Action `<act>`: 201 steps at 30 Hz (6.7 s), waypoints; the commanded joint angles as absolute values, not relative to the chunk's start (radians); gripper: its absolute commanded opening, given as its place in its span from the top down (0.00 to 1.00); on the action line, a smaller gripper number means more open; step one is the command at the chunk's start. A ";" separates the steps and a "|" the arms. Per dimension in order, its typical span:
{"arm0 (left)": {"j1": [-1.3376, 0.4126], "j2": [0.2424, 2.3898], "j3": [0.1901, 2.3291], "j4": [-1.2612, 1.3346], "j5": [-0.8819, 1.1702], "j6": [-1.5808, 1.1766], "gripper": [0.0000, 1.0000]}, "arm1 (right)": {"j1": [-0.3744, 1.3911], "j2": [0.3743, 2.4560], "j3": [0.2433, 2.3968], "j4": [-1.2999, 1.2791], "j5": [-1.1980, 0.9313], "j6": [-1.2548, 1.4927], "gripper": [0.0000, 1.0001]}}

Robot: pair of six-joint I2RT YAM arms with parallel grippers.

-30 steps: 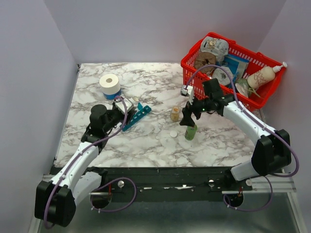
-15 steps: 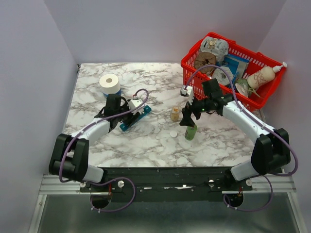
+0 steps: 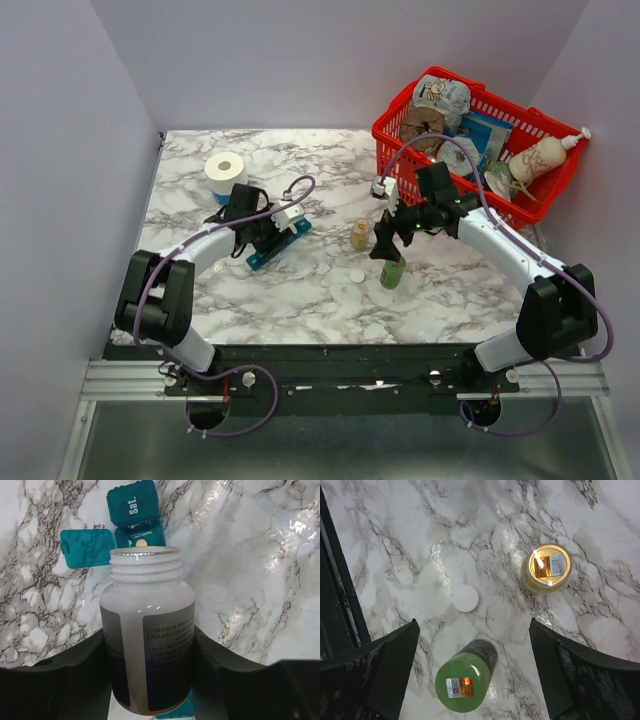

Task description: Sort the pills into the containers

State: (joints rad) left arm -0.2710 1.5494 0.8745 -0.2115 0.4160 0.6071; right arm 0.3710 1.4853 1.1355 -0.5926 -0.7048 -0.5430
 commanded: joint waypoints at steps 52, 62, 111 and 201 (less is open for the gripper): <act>-0.428 1.809 1.295 -0.707 0.041 0.522 1.00 | 0.336 1.491 1.138 -0.614 -0.742 -0.563 0.00; -0.440 1.828 1.333 -0.758 0.008 0.509 1.00 | 0.331 1.489 1.138 -0.615 -0.747 -0.563 0.00; -0.486 1.919 1.457 -0.897 -0.095 0.460 1.00 | 0.321 1.502 1.140 -0.626 -0.758 -0.568 0.00; -0.242 0.513 0.359 0.255 0.626 0.262 1.00 | 0.658 1.739 1.296 -0.738 -0.499 -1.302 0.00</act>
